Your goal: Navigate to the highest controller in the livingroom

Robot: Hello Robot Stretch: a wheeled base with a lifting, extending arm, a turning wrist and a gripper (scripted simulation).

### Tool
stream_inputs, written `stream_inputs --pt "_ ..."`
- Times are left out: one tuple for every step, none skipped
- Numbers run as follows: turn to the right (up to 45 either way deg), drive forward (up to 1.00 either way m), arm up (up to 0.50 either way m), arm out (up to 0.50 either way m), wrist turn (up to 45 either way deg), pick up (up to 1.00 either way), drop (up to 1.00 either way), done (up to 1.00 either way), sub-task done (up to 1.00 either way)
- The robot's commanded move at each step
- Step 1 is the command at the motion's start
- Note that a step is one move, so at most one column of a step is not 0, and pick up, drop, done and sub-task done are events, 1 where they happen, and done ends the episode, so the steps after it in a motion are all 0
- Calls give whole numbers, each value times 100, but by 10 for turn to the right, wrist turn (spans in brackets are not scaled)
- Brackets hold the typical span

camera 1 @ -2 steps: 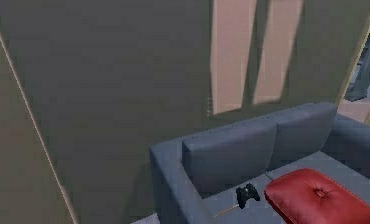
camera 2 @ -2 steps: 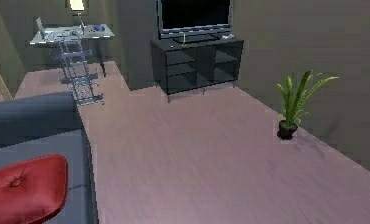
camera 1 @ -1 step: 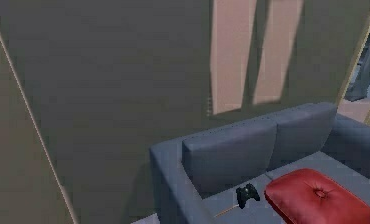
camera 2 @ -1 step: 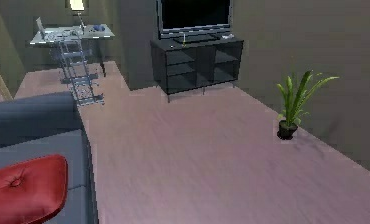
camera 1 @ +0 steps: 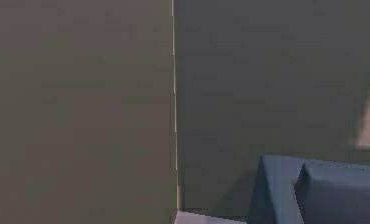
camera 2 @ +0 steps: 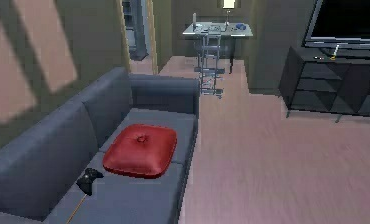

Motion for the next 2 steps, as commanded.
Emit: stream_inputs --pt "150 0 0 0 0 0 0 0 0" --pt "0 20 0 0 0 0 0 0 0"
